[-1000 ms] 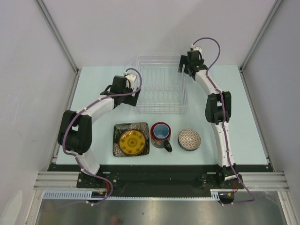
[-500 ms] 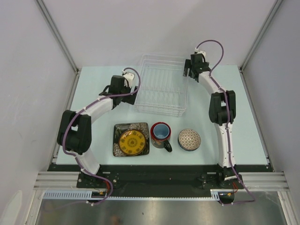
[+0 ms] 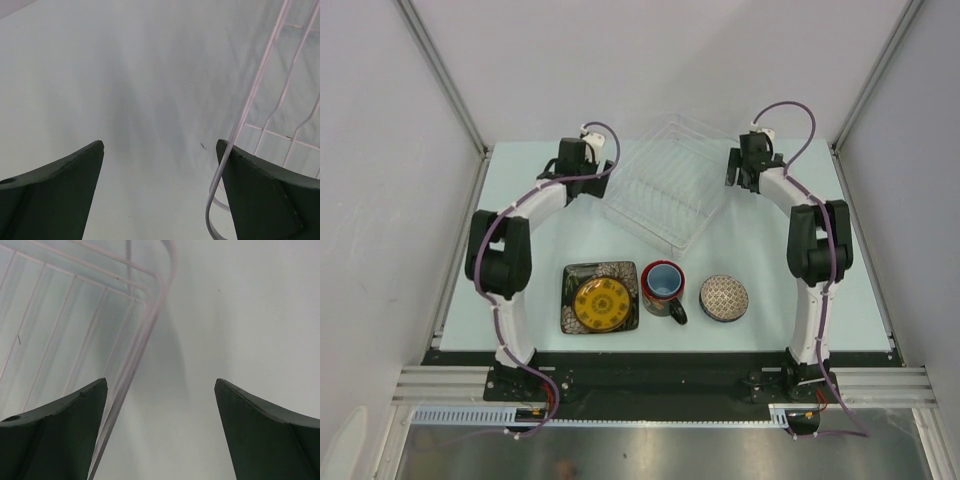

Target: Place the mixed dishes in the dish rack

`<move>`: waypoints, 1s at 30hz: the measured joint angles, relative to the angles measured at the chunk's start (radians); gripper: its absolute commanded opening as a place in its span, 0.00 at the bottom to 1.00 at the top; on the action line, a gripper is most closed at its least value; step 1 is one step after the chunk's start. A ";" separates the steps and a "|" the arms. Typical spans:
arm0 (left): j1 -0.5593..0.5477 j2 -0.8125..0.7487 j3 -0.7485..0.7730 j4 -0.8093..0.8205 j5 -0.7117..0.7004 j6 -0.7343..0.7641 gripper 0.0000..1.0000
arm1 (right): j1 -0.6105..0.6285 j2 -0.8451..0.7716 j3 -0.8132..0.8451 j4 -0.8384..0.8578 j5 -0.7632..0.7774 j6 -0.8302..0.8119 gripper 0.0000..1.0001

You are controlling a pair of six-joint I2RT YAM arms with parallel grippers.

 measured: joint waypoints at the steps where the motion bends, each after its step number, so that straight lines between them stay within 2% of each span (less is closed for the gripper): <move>1: 0.000 0.027 0.039 -0.010 -0.003 0.001 1.00 | 0.000 -0.017 -0.026 0.004 0.002 0.003 0.93; 11: -0.004 0.280 0.441 -0.164 -0.002 -0.007 1.00 | 0.018 -0.169 -0.230 0.000 -0.008 0.084 0.90; 17: -0.002 0.376 0.619 -0.254 -0.022 -0.009 1.00 | 0.124 -0.246 -0.326 -0.029 0.032 0.104 0.91; 23: 0.025 0.437 0.752 -0.359 -0.055 -0.010 1.00 | 0.248 -0.269 -0.348 -0.047 0.119 0.187 0.98; 30: 0.030 0.480 0.866 -0.481 -0.046 -0.032 1.00 | 0.261 -0.294 -0.350 -0.072 0.112 0.220 1.00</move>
